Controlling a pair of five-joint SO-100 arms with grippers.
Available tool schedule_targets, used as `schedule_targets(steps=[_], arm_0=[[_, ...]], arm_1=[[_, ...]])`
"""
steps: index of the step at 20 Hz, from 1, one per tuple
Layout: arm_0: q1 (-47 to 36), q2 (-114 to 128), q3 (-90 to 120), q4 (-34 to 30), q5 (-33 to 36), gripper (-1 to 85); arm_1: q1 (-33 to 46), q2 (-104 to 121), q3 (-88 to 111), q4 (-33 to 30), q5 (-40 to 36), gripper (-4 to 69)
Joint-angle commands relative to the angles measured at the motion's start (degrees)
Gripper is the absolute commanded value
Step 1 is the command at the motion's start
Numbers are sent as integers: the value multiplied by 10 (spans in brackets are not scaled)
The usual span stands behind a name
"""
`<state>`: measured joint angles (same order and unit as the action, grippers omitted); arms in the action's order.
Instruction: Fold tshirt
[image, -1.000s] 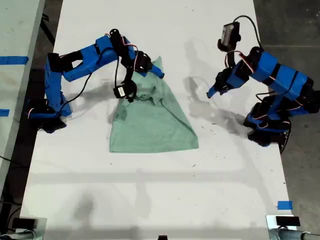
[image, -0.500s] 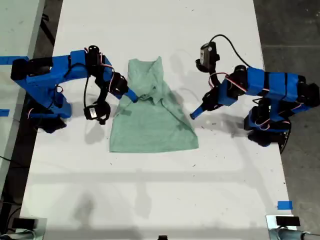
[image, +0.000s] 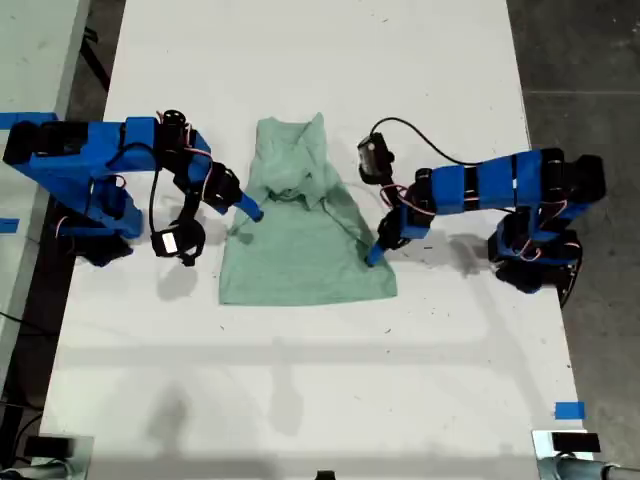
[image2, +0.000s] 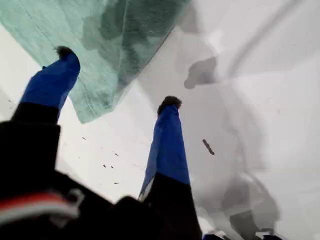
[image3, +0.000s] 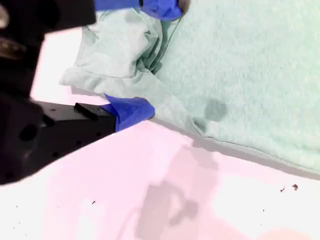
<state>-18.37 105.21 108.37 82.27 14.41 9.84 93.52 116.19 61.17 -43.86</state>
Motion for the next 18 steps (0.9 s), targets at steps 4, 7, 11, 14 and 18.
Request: schedule_targets(steps=[4,7,11,14,18], arm_0=[[3,30,-1,-9,-6,278],[1,30,5,-11,-6,278],[-3,29,7,-13,-4,275],[-3,25,8,-14,-3,273],[-2,22,8,-15,-2,272]], arm_1=[[-7,-59,-59,-17,4,262],[-4,-58,-62,-15,2,206],[-9,-89,-75,-26,4,80],[-19,-134,-126,-9,5,-12],[-25,-164,-223,107,18,-12]])
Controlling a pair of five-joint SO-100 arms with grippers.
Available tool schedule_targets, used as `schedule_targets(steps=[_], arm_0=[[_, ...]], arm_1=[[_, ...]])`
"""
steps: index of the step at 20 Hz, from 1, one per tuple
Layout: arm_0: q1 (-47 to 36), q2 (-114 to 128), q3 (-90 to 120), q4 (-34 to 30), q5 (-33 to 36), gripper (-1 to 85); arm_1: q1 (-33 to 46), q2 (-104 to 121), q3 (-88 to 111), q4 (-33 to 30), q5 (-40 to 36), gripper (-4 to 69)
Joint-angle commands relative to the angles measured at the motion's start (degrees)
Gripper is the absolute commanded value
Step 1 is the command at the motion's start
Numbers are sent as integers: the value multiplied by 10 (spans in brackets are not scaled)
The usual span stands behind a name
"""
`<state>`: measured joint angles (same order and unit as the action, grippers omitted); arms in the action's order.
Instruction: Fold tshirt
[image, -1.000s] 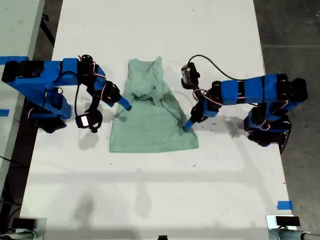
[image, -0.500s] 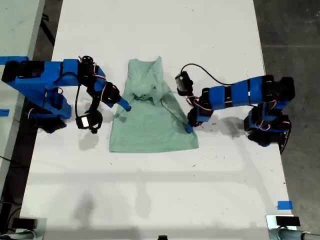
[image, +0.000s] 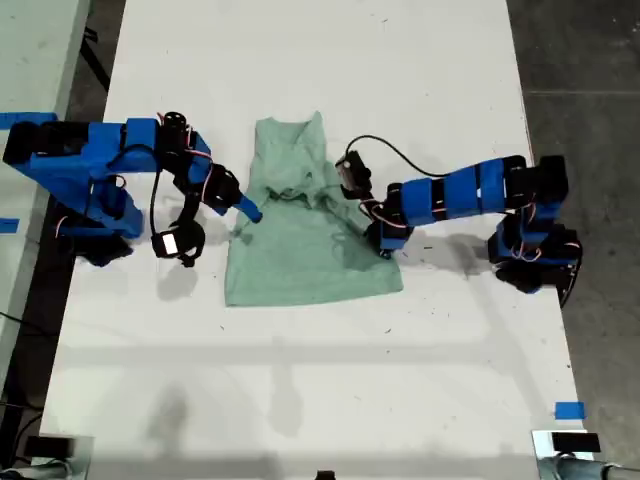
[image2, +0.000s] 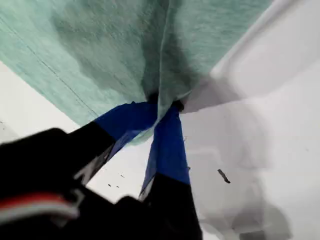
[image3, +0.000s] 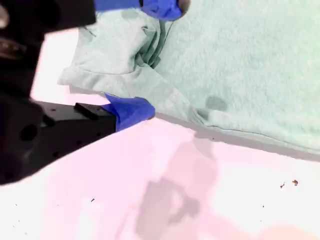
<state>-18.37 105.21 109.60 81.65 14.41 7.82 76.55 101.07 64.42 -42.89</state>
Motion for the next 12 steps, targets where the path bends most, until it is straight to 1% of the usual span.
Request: schedule_targets(steps=[1,2,4,5,8,10,12], arm_0=[[0,22,-4,-9,-3,271],[1,22,-4,-9,-4,271],[4,22,-4,-9,-5,271],[4,22,-2,-10,-5,271],[4,22,0,-10,-5,271],[3,23,0,-11,-5,271],[0,23,0,-12,-5,272]], arm_1=[[-7,10,-114,128,7,-12],[-11,10,-167,187,6,-12],[-25,-12,-290,282,15,-12],[-31,-35,-360,305,18,-12],[-44,-141,-514,301,51,-12],[-47,-199,-568,282,89,-12],[-48,-221,-569,230,127,-12]])
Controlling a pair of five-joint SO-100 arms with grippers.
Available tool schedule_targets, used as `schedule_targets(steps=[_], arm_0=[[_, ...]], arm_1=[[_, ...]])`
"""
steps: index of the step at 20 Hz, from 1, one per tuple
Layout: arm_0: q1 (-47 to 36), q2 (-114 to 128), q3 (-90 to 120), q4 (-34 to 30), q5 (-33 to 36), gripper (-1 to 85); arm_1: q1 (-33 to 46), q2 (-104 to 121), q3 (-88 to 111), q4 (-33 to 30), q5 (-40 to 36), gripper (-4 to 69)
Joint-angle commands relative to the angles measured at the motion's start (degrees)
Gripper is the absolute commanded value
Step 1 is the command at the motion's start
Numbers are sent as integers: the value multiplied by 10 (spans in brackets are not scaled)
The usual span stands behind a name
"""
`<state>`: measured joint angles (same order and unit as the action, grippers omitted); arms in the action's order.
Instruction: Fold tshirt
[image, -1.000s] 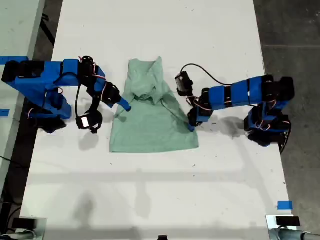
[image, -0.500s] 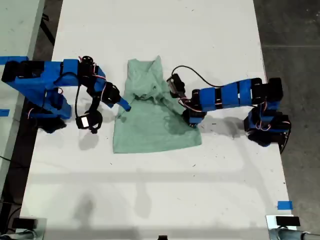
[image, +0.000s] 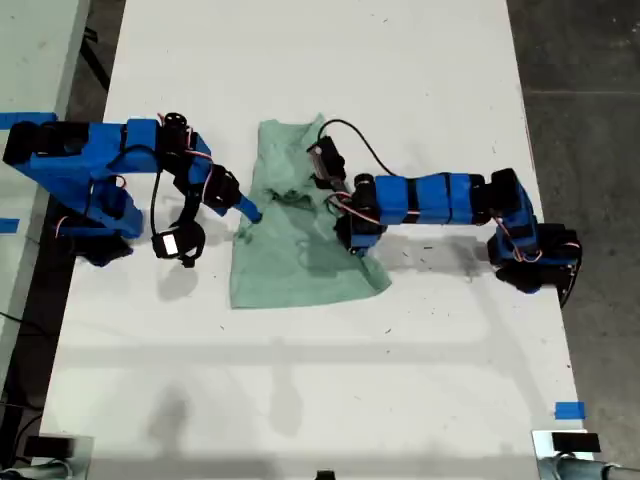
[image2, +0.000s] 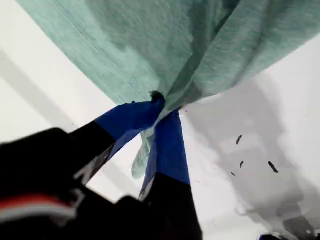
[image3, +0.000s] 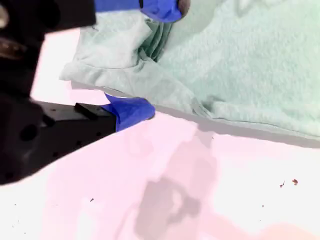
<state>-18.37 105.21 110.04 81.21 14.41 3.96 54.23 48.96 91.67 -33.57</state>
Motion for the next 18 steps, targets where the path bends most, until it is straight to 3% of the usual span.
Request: schedule_targets(steps=[1,4,6,7,8,9,14,18], arm_0=[[-2,23,-4,-11,-4,272],[-4,21,-4,-19,-4,272],[-4,16,-4,-20,-5,274],[-2,16,-4,-20,-6,281],[0,15,-4,-20,-7,284],[1,14,-4,-20,-7,285],[2,11,-13,-3,-16,291],[62,45,-11,29,-91,336]], arm_1=[[-10,-9,-47,-74,48,-12],[-14,-47,-39,-196,93,-5],[-20,-54,-50,-217,111,218],[-21,-47,-50,-195,123,255],[-21,-38,-55,-167,115,358],[-21,-17,-58,-144,96,399],[5,141,-47,34,56,327],[34,294,74,35,18,306]])
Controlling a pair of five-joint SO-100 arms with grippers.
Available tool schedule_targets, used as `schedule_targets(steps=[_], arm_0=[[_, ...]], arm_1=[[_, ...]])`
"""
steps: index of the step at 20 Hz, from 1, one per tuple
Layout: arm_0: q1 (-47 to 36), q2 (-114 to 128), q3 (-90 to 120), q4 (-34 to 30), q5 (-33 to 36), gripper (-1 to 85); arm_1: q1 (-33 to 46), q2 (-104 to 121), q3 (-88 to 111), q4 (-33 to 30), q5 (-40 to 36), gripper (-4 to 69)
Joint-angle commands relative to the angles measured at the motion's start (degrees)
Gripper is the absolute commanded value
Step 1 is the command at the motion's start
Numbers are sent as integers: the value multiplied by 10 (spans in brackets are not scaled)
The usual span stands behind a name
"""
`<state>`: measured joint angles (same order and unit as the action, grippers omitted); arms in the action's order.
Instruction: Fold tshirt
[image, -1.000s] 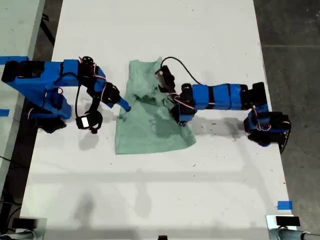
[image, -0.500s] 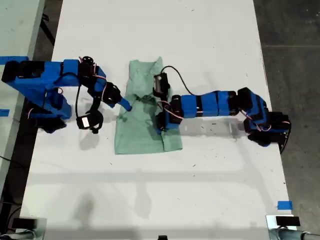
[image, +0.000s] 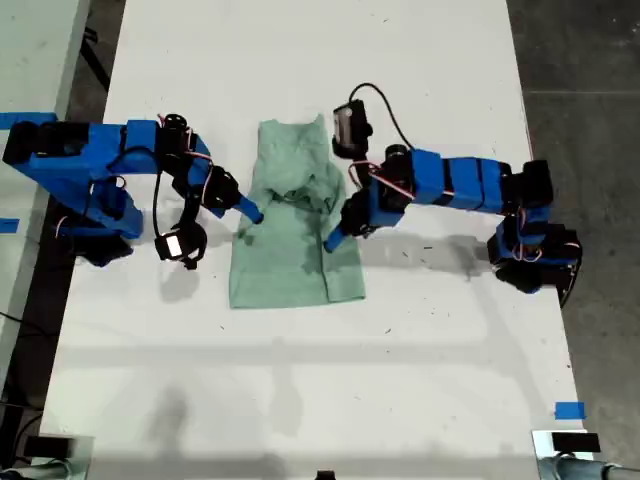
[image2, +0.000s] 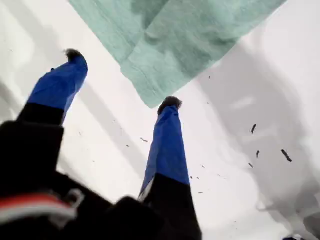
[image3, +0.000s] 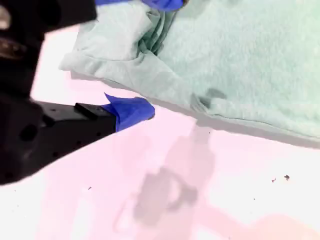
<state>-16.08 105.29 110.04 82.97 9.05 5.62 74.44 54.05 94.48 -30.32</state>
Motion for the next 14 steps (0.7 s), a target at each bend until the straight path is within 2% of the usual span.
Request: schedule_targets(steps=[1,4,7,14], arm_0=[[65,65,5,3,-64,328],[127,111,66,-27,-150,304],[174,83,72,-46,-196,305],[212,-52,70,-125,-221,304]], arm_1=[[24,110,48,7,-17,300],[36,120,92,6,-16,288],[41,112,98,4,-19,281],[39,105,106,-1,-15,276]])
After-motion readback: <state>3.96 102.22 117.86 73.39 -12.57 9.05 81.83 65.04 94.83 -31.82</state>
